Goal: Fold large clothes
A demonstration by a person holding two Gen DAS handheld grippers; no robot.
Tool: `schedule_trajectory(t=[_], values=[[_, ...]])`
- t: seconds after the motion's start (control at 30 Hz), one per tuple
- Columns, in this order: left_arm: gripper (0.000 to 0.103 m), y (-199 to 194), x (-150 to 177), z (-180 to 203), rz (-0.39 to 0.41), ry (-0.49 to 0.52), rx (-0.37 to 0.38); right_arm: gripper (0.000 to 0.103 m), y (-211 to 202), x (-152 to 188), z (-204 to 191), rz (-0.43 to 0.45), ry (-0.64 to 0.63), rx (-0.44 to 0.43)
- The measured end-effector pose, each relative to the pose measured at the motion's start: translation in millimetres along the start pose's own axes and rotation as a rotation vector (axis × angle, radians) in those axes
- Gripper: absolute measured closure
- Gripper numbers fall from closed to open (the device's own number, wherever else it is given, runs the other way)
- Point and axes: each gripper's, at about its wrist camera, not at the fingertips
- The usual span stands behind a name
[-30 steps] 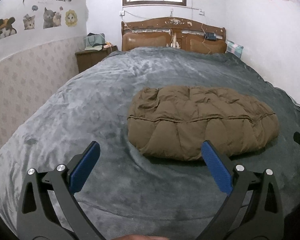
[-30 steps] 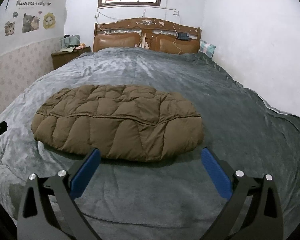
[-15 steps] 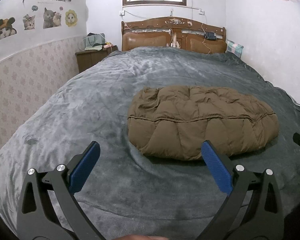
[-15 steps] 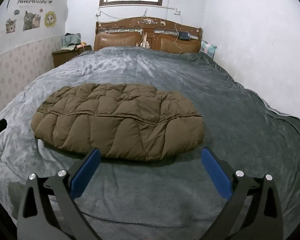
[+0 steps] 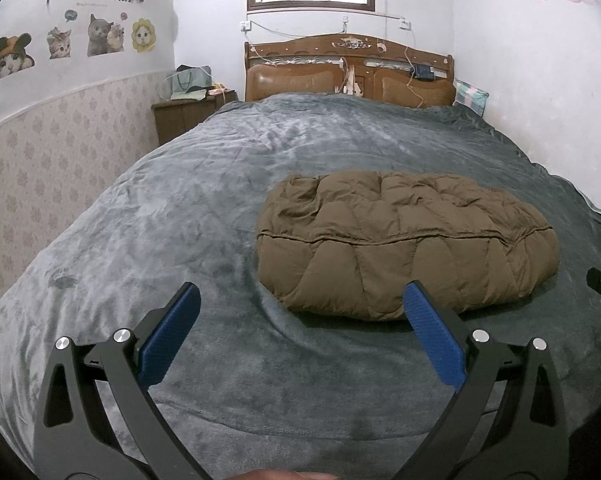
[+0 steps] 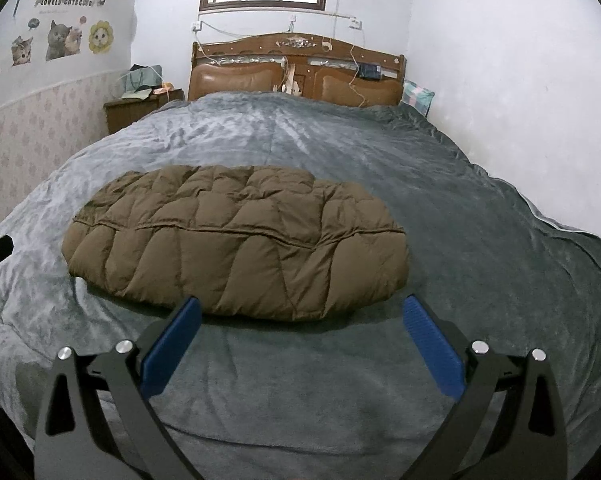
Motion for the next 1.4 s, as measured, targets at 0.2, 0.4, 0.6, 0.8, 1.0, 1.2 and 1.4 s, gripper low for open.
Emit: schedule_trajectory(t=[0.2, 0.4, 0.6, 0.8, 1.0, 1.2, 1.4], values=[[0.003, -0.1, 0.1, 0.1, -0.001, -0.001, 0.000, 0.002, -0.1, 0.2, -0.2, -0.001, 0.001, -0.001], [0.003, 0.2, 0.1, -0.2, -0.001, 0.000, 0.001, 0.002, -0.2, 0.2, -0.4, -0.001, 0.001, -0.001], [0.003, 0.6, 0.0, -0.8, -0.003, 0.000, 0.001, 0.002, 2.7, 0.7, 2.7, -0.005, -0.005, -0.004], [0.003, 0.4, 0.0, -0.5, -0.004, 0.001, 0.000, 0.002, 2.6, 0.5, 3.0, -0.004, -0.008, -0.005], [0.003, -0.4, 0.5, 0.2, -0.007, -0.003, -0.001, 0.002, 2.2, 0.7, 3.2, -0.005, -0.006, -0.005], [0.003, -0.6, 0.4, 1.0, -0.008, 0.000, -0.002, 0.002, 4.8, 0.3, 4.1, -0.006, -0.009, -0.005], [0.003, -1.8, 0.9, 2.2, -0.010, -0.002, -0.004, 0.002, 5.1, 0.2, 5.2, -0.008, -0.009, -0.007]])
Point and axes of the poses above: each gripper's, at about its wrist camera, not at the fingertips, and y roughly the way its jaws point, z to its right, x to its underside, and after that the axes turned 15 degrees about y, right-handed
